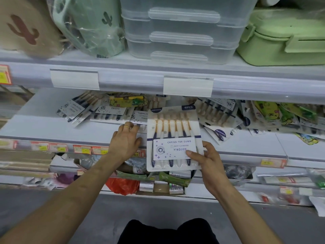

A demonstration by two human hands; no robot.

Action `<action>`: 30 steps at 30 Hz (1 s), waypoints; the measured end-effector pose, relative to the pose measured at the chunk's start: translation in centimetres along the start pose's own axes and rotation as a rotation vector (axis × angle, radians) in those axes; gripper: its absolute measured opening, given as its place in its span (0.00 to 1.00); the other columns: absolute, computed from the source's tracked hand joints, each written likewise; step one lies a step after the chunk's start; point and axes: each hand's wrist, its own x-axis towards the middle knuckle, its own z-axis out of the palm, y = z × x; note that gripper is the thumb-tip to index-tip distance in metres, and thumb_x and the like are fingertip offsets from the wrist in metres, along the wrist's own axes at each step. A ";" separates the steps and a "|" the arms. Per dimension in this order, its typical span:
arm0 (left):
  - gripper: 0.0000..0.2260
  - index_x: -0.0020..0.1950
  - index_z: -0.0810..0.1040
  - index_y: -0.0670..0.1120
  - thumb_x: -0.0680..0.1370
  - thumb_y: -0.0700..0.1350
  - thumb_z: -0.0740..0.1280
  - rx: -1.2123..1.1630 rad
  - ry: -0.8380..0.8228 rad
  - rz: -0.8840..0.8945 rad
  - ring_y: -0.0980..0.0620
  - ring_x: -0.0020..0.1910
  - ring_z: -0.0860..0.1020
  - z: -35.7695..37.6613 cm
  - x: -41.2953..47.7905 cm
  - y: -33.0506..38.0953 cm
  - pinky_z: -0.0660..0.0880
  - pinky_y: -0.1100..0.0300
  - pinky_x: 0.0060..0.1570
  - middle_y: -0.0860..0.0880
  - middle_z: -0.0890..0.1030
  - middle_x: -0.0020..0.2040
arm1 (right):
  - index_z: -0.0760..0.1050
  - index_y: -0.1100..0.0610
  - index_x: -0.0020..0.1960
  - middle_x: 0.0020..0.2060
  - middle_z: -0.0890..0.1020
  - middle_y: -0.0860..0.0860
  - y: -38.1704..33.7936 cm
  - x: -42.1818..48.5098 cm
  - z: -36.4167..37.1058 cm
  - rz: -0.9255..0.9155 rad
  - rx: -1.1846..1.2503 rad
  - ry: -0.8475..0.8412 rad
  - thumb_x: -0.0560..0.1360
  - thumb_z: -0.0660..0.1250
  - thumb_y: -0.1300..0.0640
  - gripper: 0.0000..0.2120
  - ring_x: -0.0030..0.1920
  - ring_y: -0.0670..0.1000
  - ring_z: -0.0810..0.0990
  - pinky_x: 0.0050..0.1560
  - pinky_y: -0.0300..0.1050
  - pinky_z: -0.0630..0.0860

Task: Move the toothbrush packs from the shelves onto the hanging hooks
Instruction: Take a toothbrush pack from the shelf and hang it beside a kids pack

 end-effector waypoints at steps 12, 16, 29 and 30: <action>0.21 0.73 0.68 0.48 0.82 0.51 0.65 -0.043 0.087 0.010 0.41 0.73 0.66 1.1 0.0 -0.2 0.71 0.44 0.67 0.45 0.65 0.79 | 0.76 0.59 0.66 0.56 0.87 0.61 -0.1 1.0 -1.9 -0.054 0.055 0.131 0.72 0.79 0.63 0.25 0.45 0.54 0.89 0.49 0.50 0.84; 0.16 0.68 0.73 0.46 0.82 0.49 0.63 -0.069 0.250 0.015 0.42 0.62 0.73 0.4 -0.2 -2.2 0.74 0.45 0.57 0.46 0.75 0.67 | 0.76 0.58 0.63 0.53 0.88 0.57 -1.0 0.2 -1.4 -0.043 0.079 0.137 0.76 0.73 0.68 0.17 0.53 0.57 0.88 0.54 0.55 0.84; 0.29 0.69 0.74 0.39 0.82 0.64 0.60 -0.016 0.187 -0.314 0.36 0.64 0.70 -0.5 3.9 -12.3 0.66 0.42 0.67 0.36 0.77 0.64 | 0.77 0.48 0.58 0.53 0.86 0.53 -0.6 -0.5 -0.3 -0.099 -0.023 0.119 0.76 0.75 0.60 0.15 0.46 0.51 0.88 0.38 0.42 0.85; 0.33 0.69 0.73 0.38 0.82 0.67 0.59 -0.019 0.162 -0.320 0.35 0.64 0.70 -0.6 4.2 -12.6 0.65 0.42 0.69 0.34 0.76 0.64 | 0.77 0.47 0.56 0.51 0.88 0.52 -0.4 -0.3 -0.1 -0.098 -0.006 0.123 0.75 0.76 0.62 0.15 0.43 0.49 0.89 0.36 0.42 0.85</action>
